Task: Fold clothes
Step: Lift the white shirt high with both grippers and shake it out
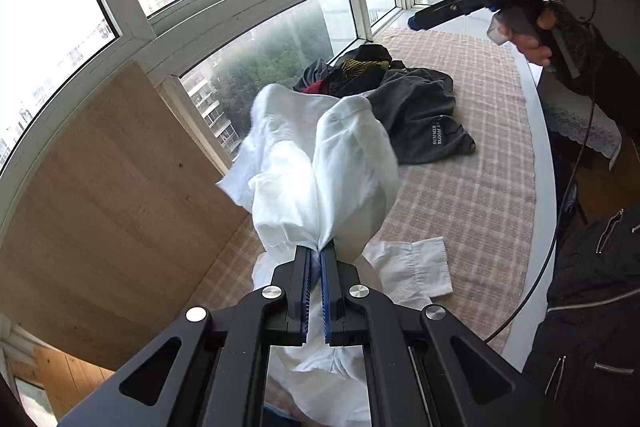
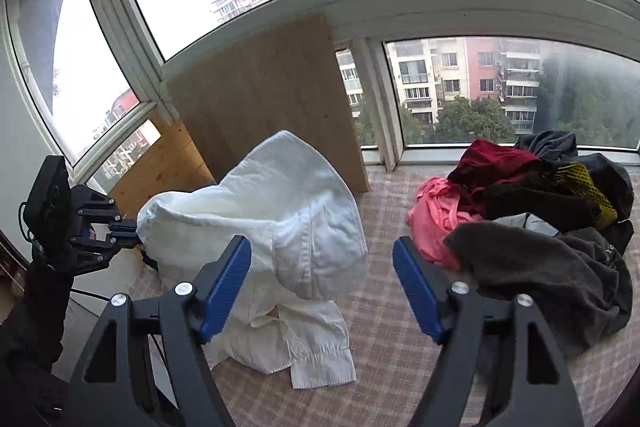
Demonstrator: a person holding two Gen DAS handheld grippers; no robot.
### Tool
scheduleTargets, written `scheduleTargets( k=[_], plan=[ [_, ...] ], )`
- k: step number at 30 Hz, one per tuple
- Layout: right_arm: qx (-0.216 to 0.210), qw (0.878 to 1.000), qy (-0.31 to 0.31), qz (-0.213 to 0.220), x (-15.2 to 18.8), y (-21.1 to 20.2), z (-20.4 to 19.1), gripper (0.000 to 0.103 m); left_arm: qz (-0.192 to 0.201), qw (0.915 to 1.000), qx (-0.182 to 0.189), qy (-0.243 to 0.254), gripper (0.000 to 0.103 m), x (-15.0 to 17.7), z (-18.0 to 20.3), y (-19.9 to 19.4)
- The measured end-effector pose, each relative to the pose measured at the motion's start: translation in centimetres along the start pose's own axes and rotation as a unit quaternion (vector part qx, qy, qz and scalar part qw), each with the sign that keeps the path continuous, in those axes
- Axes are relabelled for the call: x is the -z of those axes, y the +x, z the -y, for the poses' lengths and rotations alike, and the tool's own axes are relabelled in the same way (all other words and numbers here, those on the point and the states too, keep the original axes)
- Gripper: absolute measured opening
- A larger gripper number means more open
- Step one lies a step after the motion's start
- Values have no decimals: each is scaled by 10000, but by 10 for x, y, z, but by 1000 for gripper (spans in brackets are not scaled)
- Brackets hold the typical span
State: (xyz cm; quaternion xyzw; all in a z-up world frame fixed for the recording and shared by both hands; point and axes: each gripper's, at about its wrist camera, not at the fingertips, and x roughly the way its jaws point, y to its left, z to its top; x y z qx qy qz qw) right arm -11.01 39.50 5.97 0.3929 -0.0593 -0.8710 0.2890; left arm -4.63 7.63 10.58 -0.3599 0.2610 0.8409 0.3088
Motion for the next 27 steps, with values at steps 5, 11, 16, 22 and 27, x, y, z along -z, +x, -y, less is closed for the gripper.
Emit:
scheduleTargets(
  k=[5, 11, 16, 22, 27],
  plan=[
    [-450, 9903, -490, -1222, 21, 84, -24, 73, -500, 9953, 551, -620, 4, 82, 41, 9],
    [-710, 9409, -2124, -2540, 26, 172, -92, 73, -1143, 9744, 1144, -1561, 4, 176, 90, 43],
    [-873, 8766, -3282, -3408, 67, 234, -131, 73, -1024, 9638, 1090, -2209, 4, 208, 96, 42],
    [-1457, 8918, -2559, -3434, 100, 210, -92, 73, -914, 9584, 941, -2535, 4, 214, 88, 44],
    [-1622, 9041, -2248, -3252, 125, 175, -66, 73, -1081, 9571, 929, -2521, 4, 210, 86, 48]
  ],
)
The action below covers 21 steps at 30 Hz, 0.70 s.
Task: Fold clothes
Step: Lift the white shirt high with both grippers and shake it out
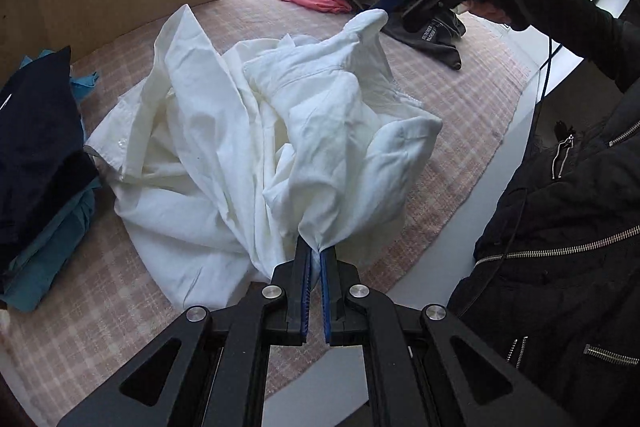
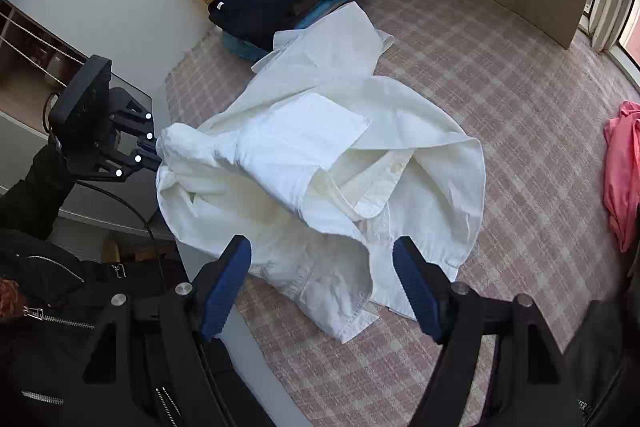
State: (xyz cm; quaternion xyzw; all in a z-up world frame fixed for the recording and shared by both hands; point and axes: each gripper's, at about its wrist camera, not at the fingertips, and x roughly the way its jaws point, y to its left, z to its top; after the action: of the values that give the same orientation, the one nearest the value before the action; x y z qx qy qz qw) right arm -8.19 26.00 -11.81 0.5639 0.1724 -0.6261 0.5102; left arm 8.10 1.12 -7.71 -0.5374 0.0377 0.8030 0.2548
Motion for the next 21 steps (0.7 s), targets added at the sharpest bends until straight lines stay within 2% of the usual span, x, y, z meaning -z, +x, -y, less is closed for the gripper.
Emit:
scheduleTargets(
  k=[4, 8, 10, 11, 12, 14, 16, 18, 21],
  plan=[
    [150, 9999, -29, -10, 3, 25, 6, 73, -102, 9999, -85, 74, 4, -5, 1, -1],
    [-142, 9993, 332, 8, -8, 63, 19, 73, -177, 9997, -125, 86, 4, -8, 2, 1],
    [-486, 9978, 462, 20, -9, 78, 15, 73, -213, 9996, -151, 112, 4, -8, 3, 2],
    [-605, 9972, 429, -22, -9, 82, 10, 69, -228, 9995, -171, 127, 4, -8, 4, 2],
    [-542, 9979, 323, -127, -8, 86, 4, 45, -237, 9994, -200, 138, 4, -8, 4, 1],
    [-15, 9997, 79, -236, -8, 81, -6, 4, -221, 9992, -297, 148, 4, -9, 4, -2],
    [244, 9994, 250, 85, -12, 53, -8, 4, -129, 9990, -369, 224, 4, -14, 6, -10],
    [651, 9958, 313, 568, -25, 4, -15, 3, 13, 9983, -443, 385, 4, -26, 8, -24],
    [1427, 9814, 187, 1268, -53, -83, -39, 3, 275, 9932, -796, 807, 4, -58, 14, -53]
  ],
)
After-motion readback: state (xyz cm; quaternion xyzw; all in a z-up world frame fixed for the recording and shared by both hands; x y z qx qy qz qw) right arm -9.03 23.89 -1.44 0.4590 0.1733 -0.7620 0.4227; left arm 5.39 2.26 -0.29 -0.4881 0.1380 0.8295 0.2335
